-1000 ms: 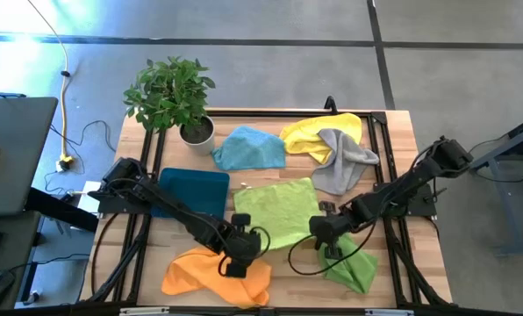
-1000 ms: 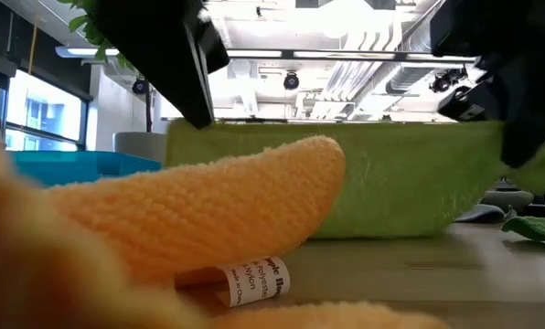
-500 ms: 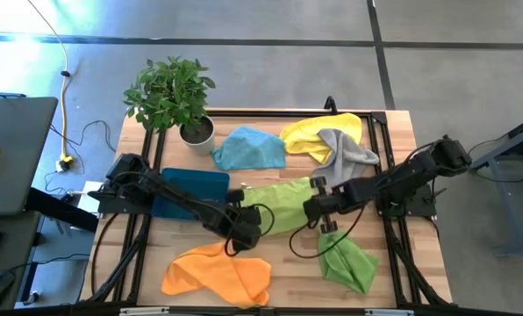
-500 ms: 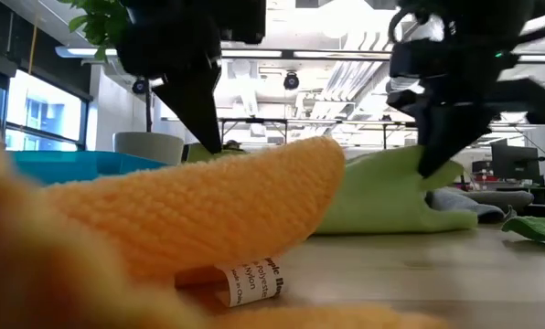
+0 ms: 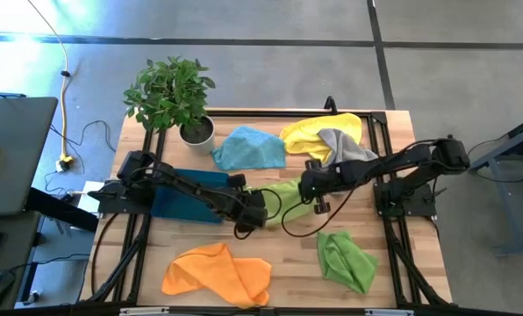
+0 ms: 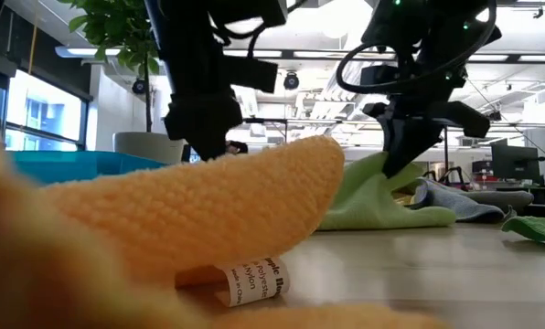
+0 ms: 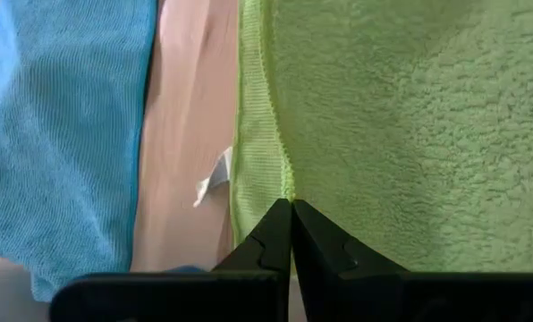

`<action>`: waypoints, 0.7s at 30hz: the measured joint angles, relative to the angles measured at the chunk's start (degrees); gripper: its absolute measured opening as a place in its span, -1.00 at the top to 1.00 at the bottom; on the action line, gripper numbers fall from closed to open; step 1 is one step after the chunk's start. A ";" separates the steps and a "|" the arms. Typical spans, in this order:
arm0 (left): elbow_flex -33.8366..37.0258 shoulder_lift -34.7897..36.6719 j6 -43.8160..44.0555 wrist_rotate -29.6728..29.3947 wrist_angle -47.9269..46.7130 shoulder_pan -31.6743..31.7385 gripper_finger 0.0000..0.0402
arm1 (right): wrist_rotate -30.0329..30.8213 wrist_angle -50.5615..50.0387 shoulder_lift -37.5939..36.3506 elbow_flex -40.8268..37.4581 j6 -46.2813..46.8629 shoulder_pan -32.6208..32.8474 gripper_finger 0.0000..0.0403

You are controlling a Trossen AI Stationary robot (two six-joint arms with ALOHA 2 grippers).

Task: Fold microfiber towels
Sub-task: Fold the light green microfiber towel on the table

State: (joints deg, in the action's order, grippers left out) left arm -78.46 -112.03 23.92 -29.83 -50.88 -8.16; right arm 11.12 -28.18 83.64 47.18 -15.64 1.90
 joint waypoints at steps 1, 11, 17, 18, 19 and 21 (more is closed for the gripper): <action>0.04 -0.08 -0.12 -0.08 -0.49 0.18 1.00 | -0.31 0.00 0.02 0.00 -0.44 -0.43 1.00; 0.02 -0.02 -0.09 -1.57 -2.26 0.44 1.00 | 0.56 1.41 6.10 0.00 -4.69 -2.70 1.00; 0.02 -0.02 1.38 -3.23 -4.24 0.55 1.00 | 2.56 3.93 8.15 0.00 -7.36 -3.45 1.00; 0.02 -0.02 1.38 -3.23 -4.41 0.68 1.00 | 2.55 3.95 8.24 0.00 -7.78 -3.63 1.00; 0.02 -0.07 1.38 -3.17 -4.52 0.84 1.00 | 2.57 4.05 8.35 0.00 -8.24 -3.85 1.00; -0.02 -0.69 1.38 -2.76 -4.57 1.29 1.00 | 2.57 4.41 8.63 0.00 -8.84 -4.23 1.00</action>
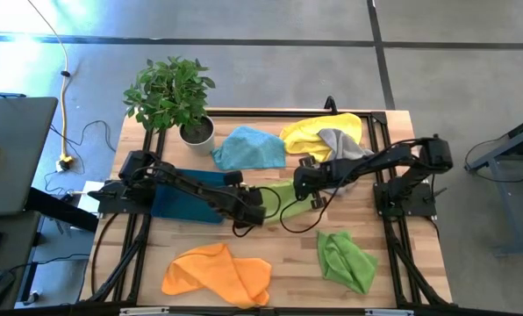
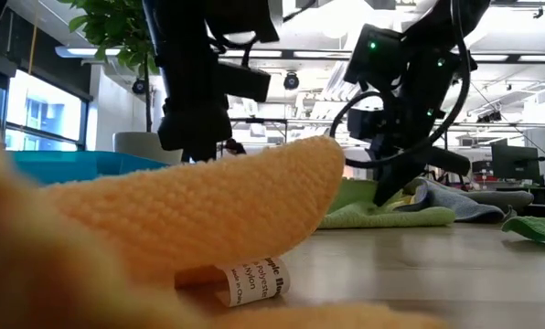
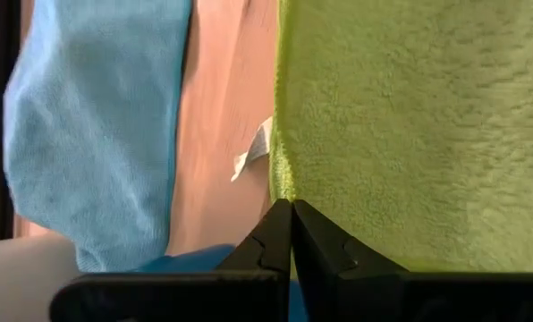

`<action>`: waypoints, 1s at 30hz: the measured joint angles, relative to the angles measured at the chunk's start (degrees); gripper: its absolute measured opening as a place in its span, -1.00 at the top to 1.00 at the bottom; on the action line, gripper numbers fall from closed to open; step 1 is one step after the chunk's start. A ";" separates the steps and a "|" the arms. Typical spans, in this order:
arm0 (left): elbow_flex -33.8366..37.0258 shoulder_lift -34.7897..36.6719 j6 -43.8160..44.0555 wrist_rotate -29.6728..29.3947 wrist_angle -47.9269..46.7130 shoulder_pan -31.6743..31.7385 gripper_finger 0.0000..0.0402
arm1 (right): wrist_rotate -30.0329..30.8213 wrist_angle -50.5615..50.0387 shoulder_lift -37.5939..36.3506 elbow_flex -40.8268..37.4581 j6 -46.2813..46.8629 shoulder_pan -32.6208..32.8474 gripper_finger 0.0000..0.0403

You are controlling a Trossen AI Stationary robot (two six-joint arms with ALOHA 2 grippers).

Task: Fold microfiber towels
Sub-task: Fold the light green microfiber towel on the table

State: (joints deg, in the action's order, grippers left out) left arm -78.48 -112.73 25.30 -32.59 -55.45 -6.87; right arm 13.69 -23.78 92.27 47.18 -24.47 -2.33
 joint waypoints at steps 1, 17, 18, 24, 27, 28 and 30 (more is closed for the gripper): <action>0.06 -0.19 0.01 0.21 -0.35 0.17 1.00 | 0.00 -0.07 0.00 0.00 -0.04 -0.16 0.99; 0.04 -1.97 1.66 -1.50 -2.23 0.84 0.96 | 6.17 0.50 -0.02 0.00 8.15 -0.28 0.37; 0.03 -1.97 1.66 -1.95 -2.22 0.80 0.93 | 5.87 0.10 -0.04 0.00 9.22 -0.28 0.36; 0.02 -1.97 1.59 -5.27 -3.05 0.83 0.59 | 9.18 -3.69 -0.94 0.00 13.52 0.13 0.36; 0.02 -1.97 1.57 -6.04 -4.32 0.85 0.42 | 10.45 -5.64 -2.91 0.00 16.66 1.12 0.36; -0.03 -1.97 1.58 -5.66 -4.35 0.86 0.37 | 10.31 -5.89 -3.79 0.00 18.72 1.66 0.36; -1.04 -1.97 1.57 -2.91 -5.18 0.87 0.31 | 9.00 -6.56 -5.61 0.00 24.72 2.85 0.36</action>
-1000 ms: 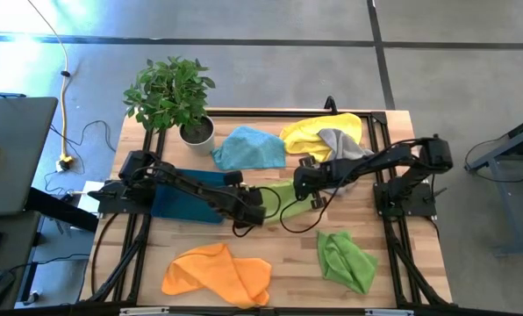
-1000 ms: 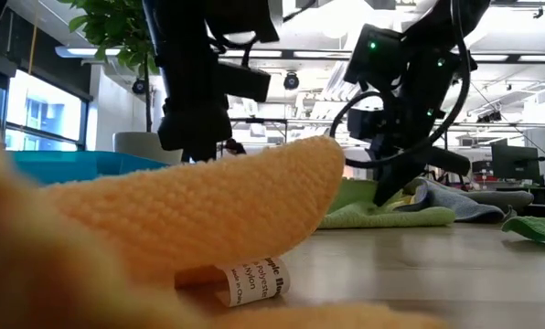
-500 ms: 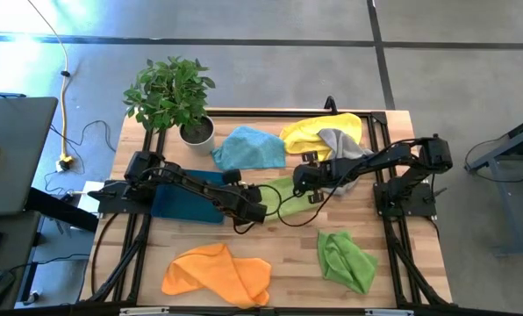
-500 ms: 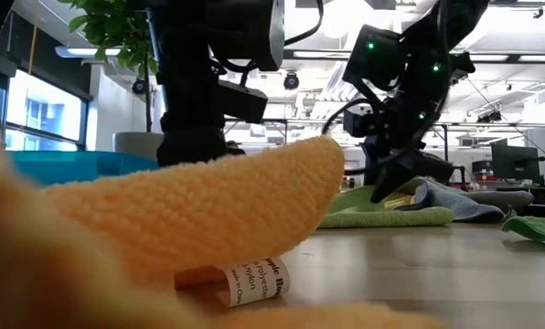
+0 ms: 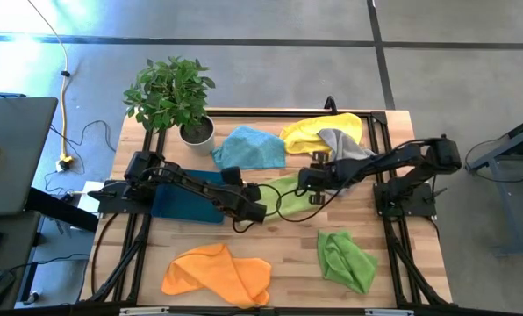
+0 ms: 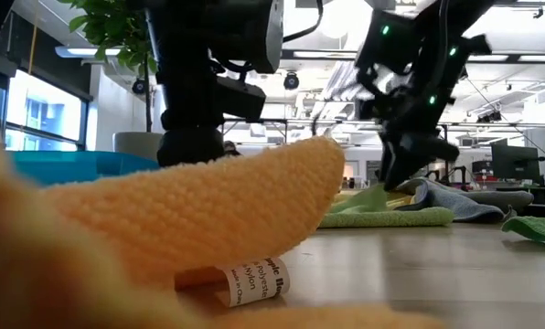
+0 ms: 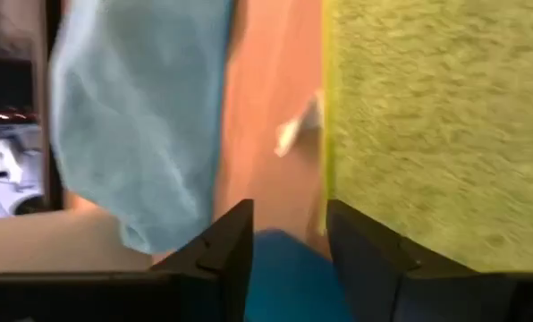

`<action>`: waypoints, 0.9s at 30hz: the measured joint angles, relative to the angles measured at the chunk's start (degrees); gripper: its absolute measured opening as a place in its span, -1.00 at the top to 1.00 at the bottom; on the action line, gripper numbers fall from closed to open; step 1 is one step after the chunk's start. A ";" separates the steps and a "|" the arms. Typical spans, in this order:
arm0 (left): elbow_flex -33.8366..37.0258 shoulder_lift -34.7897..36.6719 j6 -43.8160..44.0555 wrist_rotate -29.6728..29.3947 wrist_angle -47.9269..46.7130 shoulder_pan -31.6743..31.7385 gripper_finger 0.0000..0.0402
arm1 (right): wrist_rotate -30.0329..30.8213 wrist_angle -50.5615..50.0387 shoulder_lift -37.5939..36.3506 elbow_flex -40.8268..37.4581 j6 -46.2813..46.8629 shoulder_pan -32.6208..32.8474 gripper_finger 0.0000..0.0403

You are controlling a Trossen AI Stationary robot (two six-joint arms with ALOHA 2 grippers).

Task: Fold microfiber towels
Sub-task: Fold the light green microfiber towel on the table

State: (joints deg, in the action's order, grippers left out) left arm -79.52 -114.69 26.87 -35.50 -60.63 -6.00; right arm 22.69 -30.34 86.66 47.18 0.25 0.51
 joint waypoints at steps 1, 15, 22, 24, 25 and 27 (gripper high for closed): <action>-0.80 0.00 -0.14 2.10 0.26 -0.04 0.30 | -1.18 -0.17 -0.81 0.00 3.40 0.61 0.36; -6.33 0.04 -12.59 20.91 6.80 -2.70 0.41 | -8.98 15.56 -1.58 -10.19 31.33 6.96 0.36; -6.33 0.04 -10.52 18.56 7.71 -2.80 0.46 | -9.45 16.19 -1.84 -15.32 40.20 8.92 0.36; -6.33 0.04 -10.52 18.08 8.03 -2.78 0.47 | -9.19 15.82 -1.87 -15.53 40.91 10.51 0.36; -6.33 0.04 -10.50 17.73 8.35 -2.78 0.48 | -9.06 15.63 -1.93 -15.23 40.92 11.27 0.36; -6.33 0.04 -10.11 15.94 8.20 -2.67 0.49 | -8.71 14.12 -1.89 -14.09 40.87 12.75 0.36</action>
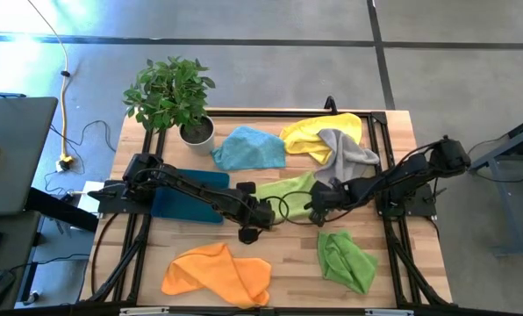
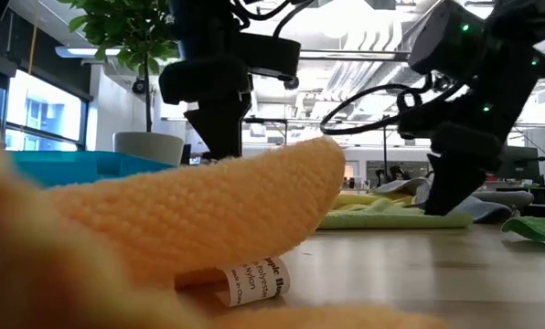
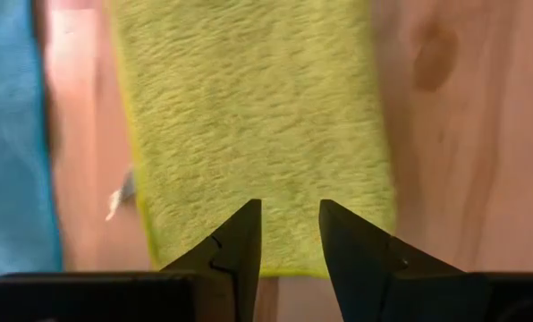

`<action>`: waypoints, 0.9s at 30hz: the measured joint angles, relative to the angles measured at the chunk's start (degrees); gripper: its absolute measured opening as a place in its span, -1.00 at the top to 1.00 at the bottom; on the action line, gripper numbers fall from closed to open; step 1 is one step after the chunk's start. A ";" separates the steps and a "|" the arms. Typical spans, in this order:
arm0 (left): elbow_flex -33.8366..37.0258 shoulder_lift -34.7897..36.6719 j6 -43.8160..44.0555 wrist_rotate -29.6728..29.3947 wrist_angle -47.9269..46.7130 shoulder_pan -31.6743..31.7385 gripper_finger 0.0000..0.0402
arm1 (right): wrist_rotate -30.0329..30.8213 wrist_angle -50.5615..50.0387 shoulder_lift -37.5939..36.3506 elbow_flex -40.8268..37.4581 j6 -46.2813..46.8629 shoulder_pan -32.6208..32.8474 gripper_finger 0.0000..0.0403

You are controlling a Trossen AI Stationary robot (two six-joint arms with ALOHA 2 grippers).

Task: Fold microfiber towels
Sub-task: Fold the light green microfiber towel on the table

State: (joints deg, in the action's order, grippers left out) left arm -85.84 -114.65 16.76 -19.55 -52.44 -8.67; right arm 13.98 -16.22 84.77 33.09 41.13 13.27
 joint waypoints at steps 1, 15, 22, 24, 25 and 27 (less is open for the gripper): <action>0.00 0.00 0.45 -0.84 0.00 0.11 0.49 | -0.35 -1.43 -0.01 0.85 0.02 0.71 0.36; 0.36 -0.66 0.07 -0.12 -0.16 0.79 0.49 | 2.49 -24.29 -0.40 9.35 6.33 7.74 0.36; 4.03 -0.63 -4.44 2.41 1.44 0.85 0.49 | 8.67 -26.21 -0.52 8.70 22.32 15.75 0.36; 4.88 -0.63 -6.42 2.23 2.71 0.98 0.49 | 11.05 -26.34 -0.52 8.29 27.69 16.75 0.36; 5.25 -0.63 -7.13 2.26 3.99 1.16 0.49 | 11.85 -26.23 -0.52 8.11 30.40 17.00 0.36; 5.92 -0.63 -7.94 2.76 6.56 1.55 0.49 | 13.34 -25.63 -0.52 7.70 34.47 17.62 0.36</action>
State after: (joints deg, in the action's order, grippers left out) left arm -79.92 -115.28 8.82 -16.79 -45.87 -7.12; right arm 27.32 -41.85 84.25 40.79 75.60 30.89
